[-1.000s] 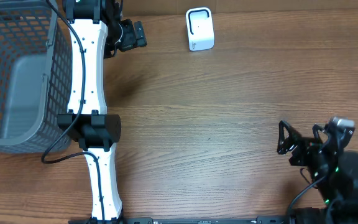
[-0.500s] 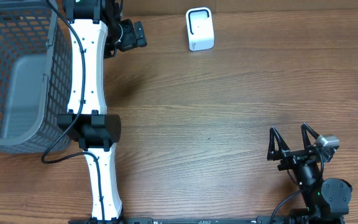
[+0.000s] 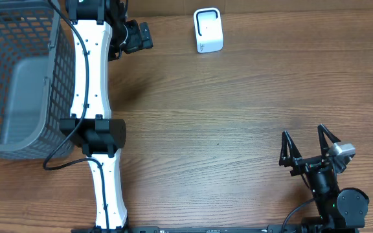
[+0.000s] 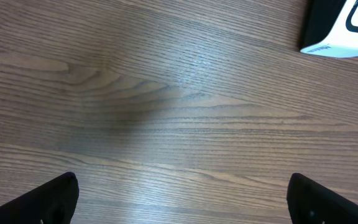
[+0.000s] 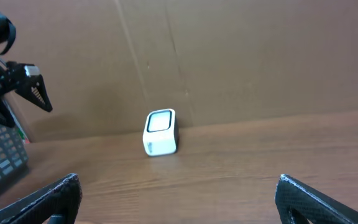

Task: Scan the item barcode

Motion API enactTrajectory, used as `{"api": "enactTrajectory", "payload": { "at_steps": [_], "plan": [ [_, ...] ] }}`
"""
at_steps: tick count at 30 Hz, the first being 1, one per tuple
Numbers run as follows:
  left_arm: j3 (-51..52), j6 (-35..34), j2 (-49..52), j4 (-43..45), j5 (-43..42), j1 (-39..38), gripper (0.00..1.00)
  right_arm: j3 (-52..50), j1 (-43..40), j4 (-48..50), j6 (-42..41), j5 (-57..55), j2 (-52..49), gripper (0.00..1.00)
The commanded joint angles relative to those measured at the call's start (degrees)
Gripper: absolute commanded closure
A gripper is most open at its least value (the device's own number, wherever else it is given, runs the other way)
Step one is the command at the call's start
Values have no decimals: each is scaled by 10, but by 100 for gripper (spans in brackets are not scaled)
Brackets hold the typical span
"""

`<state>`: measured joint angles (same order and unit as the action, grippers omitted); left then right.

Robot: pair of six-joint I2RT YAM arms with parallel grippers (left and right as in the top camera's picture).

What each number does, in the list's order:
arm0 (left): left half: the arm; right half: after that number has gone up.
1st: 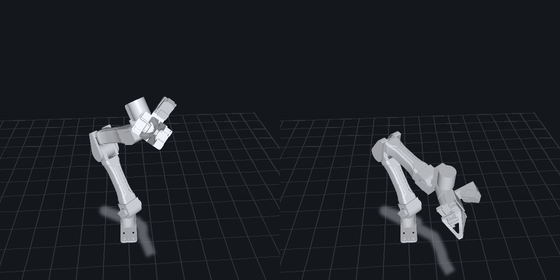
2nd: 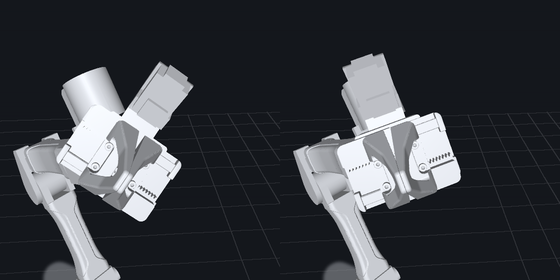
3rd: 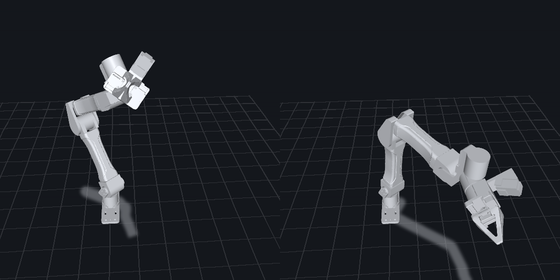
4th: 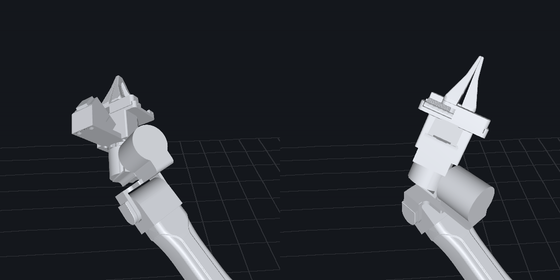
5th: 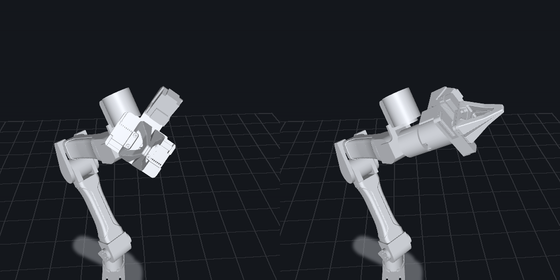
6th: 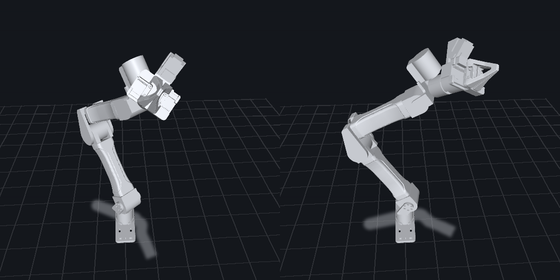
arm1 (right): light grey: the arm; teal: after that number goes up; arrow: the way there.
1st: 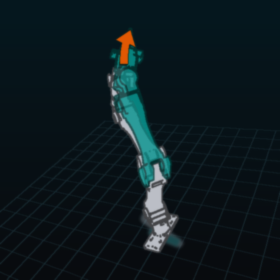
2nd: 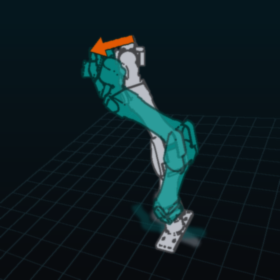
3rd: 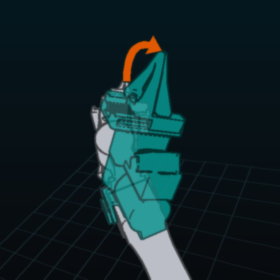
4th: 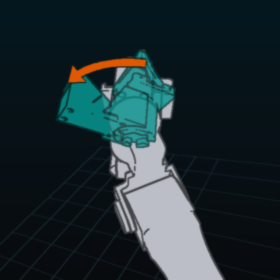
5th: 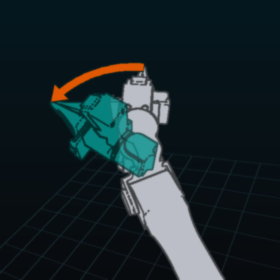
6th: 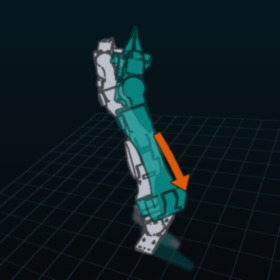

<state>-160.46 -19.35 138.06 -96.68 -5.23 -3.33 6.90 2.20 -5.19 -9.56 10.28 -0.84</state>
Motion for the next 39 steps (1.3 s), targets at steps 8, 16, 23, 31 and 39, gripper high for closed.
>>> {"api": "enactTrajectory", "payload": {
  "at_steps": [8, 16, 23, 31, 39],
  "plan": [
    [3, -4, 2, -1, 8, 2, 0, -65, 4, 90, 23, -5, 7, 0],
    [3, -4, 2, -1, 8, 2, 0, -65, 4, 16, 24, -43, 7, 0],
    [3, -4, 2, -1, 8, 2, 0, -64, 4, 4, 26, -78, 7, 0],
    [3, -4, 2, -1, 8, 2, 0, -64, 2, 3, 26, -96, 7, 0],
    [3, -4, 2, -1, 8, 2, 0, -64, -17, 3, 23, -89, 7, 0]
  ]
}}
